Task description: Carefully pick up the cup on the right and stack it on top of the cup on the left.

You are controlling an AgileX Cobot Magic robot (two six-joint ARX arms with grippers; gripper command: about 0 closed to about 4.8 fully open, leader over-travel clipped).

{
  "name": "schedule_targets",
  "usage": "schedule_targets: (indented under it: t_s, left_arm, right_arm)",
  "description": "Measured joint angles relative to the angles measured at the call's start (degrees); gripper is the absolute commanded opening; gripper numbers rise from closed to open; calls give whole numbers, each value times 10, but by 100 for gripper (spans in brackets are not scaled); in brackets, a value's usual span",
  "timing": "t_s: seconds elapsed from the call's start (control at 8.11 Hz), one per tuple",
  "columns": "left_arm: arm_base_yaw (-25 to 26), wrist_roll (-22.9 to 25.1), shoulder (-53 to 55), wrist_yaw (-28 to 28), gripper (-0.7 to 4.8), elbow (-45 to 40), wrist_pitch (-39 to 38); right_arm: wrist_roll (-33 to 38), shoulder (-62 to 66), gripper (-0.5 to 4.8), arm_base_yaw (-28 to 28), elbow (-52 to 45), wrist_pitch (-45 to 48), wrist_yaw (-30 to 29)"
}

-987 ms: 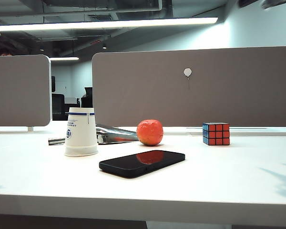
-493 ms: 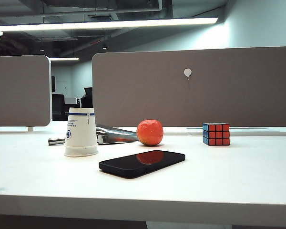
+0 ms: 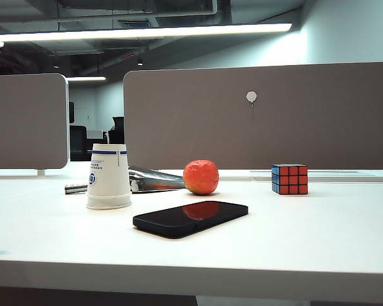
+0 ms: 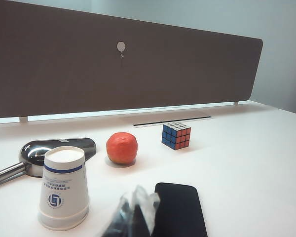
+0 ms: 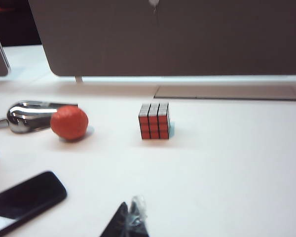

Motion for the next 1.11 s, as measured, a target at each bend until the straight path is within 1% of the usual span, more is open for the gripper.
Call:
schedule_targets:
  t_s: [0.12,0.25,0.37,0.49,0.62,0.74,0.86,1.11]
  left_arm:
    - [0,0,0,0,-5,0,0]
    - [0,0,0,0,-5,0,0]
    - [0,0,0,0,-5,0,0]
    - [0,-7,0,0,-5,0,0]
    - [0,-15,0,0,-5,0,0]
    - [0,-15,0,0,-5,0,-2]
    - [0,-34,0,0,-5,0,-11]
    - [0,-42,0,0,-5,0,-16]
  right_arm:
    - [0,0,-1,0,-14,9,0]
    - [0,0,-1,0,-49,38,-3]
    - [-9,0,-1,0,-60,50,-16]
    - [-34,0,-1,0,-65,51,-30]
    - [-76,0,-1,0,-68,50,-49]
    - [-82,0,-1,0,-83,54,-51]
    - [-83,0,-1,0,-87,30,-64]
    - [-83,0,-1,0,-87,27,-65]
